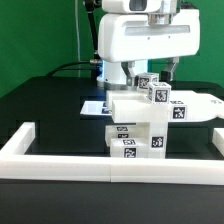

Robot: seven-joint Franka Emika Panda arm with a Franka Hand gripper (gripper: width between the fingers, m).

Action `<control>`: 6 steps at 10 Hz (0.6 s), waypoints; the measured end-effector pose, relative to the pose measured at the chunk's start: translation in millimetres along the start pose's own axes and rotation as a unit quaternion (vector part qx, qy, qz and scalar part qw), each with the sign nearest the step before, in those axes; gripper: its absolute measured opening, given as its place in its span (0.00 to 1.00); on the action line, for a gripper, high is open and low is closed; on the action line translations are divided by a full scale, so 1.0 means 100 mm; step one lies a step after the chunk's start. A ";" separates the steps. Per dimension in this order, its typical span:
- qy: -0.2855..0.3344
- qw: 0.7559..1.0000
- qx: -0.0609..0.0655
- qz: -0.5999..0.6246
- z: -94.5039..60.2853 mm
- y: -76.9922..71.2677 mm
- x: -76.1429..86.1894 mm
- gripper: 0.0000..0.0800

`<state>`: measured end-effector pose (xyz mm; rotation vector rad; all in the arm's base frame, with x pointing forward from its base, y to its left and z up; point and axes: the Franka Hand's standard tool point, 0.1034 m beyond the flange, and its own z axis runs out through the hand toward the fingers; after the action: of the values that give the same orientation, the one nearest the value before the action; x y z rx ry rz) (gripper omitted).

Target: Assemble chair

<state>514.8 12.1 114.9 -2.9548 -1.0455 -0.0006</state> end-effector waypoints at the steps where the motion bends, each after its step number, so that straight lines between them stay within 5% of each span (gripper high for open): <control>1: 0.000 1.000 0.000 -0.006 0.00 0.00 0.00 0.81; 2: -0.001 1.000 0.001 0.000 0.01 0.00 -0.01 0.66; 3: -0.001 1.000 0.001 0.000 0.01 0.00 -0.01 0.66; 5: -0.001 1.000 0.001 0.003 0.02 0.00 -0.01 0.35; 6: -0.001 1.000 0.001 0.011 0.02 0.00 -0.01 0.35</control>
Offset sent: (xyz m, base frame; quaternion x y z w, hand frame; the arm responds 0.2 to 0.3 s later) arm 0.0000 0.0000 0.0000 0.0000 0.0000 0.0000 1.0000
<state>514.1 11.7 113.2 -2.9653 -1.0140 0.0045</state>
